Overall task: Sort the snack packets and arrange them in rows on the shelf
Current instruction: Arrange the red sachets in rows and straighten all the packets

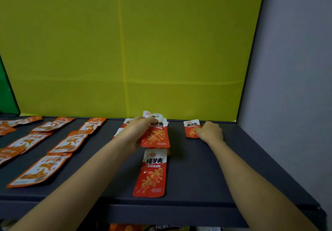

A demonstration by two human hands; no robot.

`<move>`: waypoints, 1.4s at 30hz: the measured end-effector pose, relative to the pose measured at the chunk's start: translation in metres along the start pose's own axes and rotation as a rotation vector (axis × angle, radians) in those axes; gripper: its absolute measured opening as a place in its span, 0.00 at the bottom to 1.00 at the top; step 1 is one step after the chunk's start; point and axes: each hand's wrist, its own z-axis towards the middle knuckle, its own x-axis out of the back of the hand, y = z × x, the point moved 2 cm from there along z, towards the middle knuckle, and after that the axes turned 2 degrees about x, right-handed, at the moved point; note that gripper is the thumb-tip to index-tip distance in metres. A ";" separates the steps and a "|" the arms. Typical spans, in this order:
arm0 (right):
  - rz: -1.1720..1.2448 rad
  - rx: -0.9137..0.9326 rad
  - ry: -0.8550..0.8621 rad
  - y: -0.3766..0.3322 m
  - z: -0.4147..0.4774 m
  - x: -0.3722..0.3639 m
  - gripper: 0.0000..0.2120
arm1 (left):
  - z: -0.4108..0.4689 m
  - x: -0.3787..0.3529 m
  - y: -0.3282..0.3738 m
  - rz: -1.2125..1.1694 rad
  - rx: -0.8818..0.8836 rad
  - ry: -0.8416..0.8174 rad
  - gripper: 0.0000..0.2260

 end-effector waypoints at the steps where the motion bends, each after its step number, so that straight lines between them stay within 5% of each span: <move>1: -0.013 -0.002 0.005 0.000 0.000 0.001 0.23 | 0.000 -0.003 -0.001 0.000 -0.004 -0.008 0.13; 9: 0.067 0.122 -0.005 -0.007 -0.011 0.022 0.22 | -0.020 -0.031 -0.006 0.045 -0.152 -0.035 0.13; 12: 0.350 0.254 -0.141 -0.016 -0.045 0.053 0.25 | -0.031 -0.048 -0.009 0.016 -0.204 -0.060 0.11; 15: 0.305 0.369 -0.310 -0.011 -0.093 0.068 0.23 | -0.039 -0.066 -0.016 -0.015 -0.247 -0.080 0.08; 23: 0.495 0.322 -0.198 0.036 -0.119 0.088 0.11 | -0.061 -0.101 -0.041 -0.018 -0.132 -0.113 0.04; 27: 0.804 0.218 -0.121 0.050 -0.095 0.094 0.07 | -0.067 -0.101 -0.058 0.433 -0.331 -0.060 0.06; 34: 0.807 0.132 -0.089 0.038 -0.055 0.065 0.09 | -0.078 -0.099 -0.058 1.294 -0.622 0.221 0.19; 42: 0.646 0.095 -0.141 0.031 -0.048 0.027 0.11 | -0.072 -0.108 -0.047 1.543 -0.613 0.218 0.27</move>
